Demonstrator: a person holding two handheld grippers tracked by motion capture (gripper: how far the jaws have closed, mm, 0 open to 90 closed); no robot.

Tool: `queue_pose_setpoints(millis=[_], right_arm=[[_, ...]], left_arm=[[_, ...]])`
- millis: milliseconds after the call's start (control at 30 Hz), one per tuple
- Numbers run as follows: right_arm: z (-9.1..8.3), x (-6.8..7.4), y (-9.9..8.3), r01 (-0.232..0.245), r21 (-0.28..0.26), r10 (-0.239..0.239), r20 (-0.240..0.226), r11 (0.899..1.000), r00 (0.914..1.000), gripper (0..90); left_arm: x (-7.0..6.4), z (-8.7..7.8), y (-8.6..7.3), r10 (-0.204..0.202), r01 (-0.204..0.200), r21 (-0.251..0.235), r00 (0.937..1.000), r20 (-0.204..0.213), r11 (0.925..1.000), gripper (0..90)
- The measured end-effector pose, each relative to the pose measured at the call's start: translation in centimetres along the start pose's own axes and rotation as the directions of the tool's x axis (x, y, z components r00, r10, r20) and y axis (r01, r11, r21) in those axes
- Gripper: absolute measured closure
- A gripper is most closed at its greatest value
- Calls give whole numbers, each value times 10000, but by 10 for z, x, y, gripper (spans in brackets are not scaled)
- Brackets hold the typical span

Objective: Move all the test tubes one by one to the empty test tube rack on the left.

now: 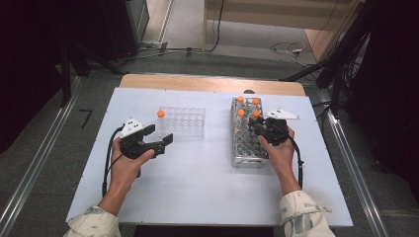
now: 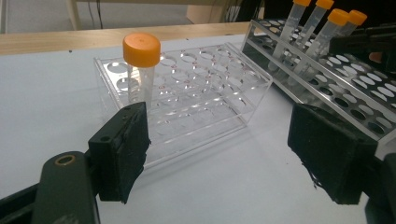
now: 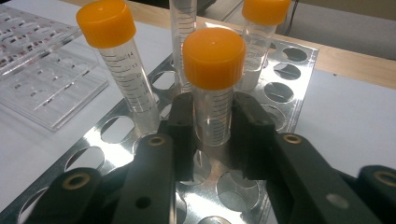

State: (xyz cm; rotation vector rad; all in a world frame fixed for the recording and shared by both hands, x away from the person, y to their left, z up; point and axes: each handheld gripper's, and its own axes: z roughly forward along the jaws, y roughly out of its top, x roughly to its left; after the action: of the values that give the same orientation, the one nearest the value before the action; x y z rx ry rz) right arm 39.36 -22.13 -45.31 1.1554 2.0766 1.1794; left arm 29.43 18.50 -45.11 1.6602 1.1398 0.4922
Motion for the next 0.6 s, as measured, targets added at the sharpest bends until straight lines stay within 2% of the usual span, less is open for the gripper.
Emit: queue_pose_setpoints(millis=[300, 600], right_arm=[[-2, 1, 2, 40, -92, -40, 83, 9999, 10000, 712], [-15, 2, 12, 101, -622, -83, 283, 9980, 9996, 711]], left_arm=[[-1, 0, 0, -23, 23, -33, 10000, 53, 10000, 216], [-3, 1, 0, 45, -45, 12, 10000, 74, 10000, 216]])
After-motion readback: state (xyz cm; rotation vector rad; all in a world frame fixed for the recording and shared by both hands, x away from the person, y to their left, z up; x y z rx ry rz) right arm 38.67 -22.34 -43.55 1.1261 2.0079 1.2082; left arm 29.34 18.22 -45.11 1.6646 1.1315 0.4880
